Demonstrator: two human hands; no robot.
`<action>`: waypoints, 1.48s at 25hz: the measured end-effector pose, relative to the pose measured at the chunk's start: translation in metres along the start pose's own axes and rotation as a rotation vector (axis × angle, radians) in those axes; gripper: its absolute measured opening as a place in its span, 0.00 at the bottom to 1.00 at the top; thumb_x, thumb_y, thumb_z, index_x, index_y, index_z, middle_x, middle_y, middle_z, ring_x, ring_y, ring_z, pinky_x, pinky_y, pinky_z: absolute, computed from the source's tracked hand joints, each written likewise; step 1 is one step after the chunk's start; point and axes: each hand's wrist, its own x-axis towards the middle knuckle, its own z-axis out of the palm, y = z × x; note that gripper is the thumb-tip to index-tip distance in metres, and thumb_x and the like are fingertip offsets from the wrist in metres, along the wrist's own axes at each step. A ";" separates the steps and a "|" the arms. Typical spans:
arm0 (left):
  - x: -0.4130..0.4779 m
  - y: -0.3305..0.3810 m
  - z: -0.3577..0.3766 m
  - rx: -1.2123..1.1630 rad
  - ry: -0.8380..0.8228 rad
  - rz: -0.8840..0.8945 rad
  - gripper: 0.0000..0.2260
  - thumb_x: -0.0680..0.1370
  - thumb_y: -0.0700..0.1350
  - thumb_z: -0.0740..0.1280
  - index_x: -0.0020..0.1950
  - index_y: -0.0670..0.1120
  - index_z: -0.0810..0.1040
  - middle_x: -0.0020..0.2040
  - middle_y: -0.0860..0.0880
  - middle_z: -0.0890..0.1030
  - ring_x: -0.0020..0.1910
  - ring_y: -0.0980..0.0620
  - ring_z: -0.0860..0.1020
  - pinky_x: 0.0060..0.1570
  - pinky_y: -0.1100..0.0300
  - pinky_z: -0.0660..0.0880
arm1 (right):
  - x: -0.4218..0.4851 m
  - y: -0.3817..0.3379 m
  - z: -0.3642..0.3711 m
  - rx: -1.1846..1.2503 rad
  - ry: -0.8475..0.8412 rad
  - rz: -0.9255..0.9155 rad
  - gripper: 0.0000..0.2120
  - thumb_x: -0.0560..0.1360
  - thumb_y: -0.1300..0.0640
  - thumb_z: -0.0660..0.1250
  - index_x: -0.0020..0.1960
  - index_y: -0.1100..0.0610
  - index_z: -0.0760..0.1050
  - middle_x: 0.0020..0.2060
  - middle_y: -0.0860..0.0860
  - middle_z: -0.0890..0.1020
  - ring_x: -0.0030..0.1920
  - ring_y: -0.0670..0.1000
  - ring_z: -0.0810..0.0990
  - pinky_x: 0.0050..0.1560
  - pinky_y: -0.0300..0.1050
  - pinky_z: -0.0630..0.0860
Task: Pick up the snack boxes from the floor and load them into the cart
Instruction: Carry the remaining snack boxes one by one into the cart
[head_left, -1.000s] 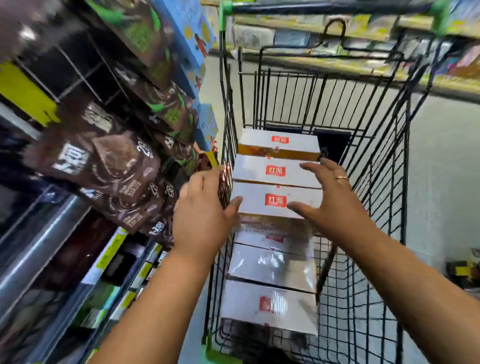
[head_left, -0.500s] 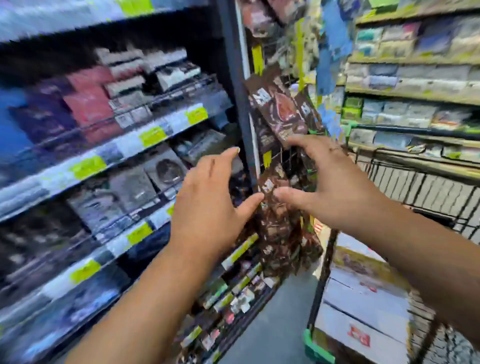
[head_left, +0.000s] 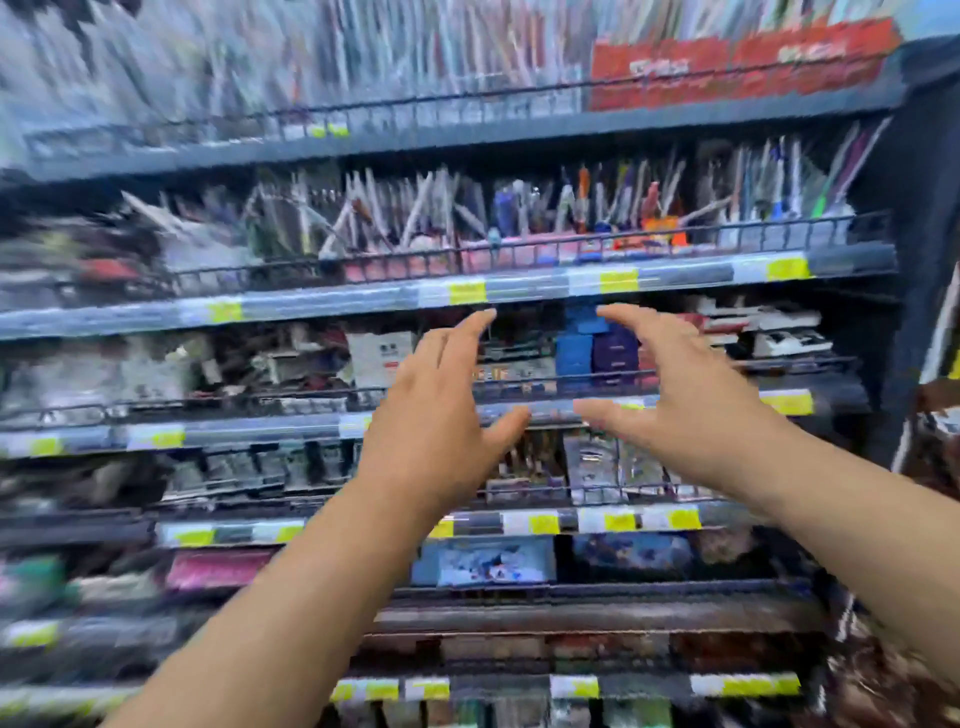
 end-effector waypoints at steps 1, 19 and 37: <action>-0.008 -0.004 -0.021 0.035 0.017 -0.047 0.37 0.74 0.58 0.70 0.77 0.56 0.54 0.70 0.52 0.67 0.68 0.50 0.67 0.65 0.56 0.66 | 0.005 -0.015 0.003 0.047 -0.025 -0.047 0.37 0.71 0.43 0.72 0.74 0.41 0.57 0.72 0.47 0.62 0.69 0.48 0.66 0.60 0.36 0.60; -0.230 -0.038 -0.295 0.591 0.255 -0.693 0.36 0.74 0.58 0.70 0.76 0.57 0.56 0.72 0.50 0.62 0.72 0.47 0.63 0.68 0.49 0.66 | -0.058 -0.300 0.126 0.569 -0.420 -0.595 0.39 0.72 0.42 0.70 0.76 0.40 0.52 0.75 0.49 0.62 0.72 0.53 0.65 0.70 0.52 0.65; -0.466 -0.246 -0.522 0.752 0.350 -1.101 0.35 0.73 0.55 0.72 0.75 0.56 0.58 0.71 0.48 0.63 0.68 0.44 0.68 0.64 0.51 0.67 | -0.141 -0.647 0.378 0.793 -0.733 -0.732 0.39 0.71 0.43 0.72 0.76 0.44 0.56 0.74 0.50 0.64 0.71 0.52 0.67 0.67 0.48 0.65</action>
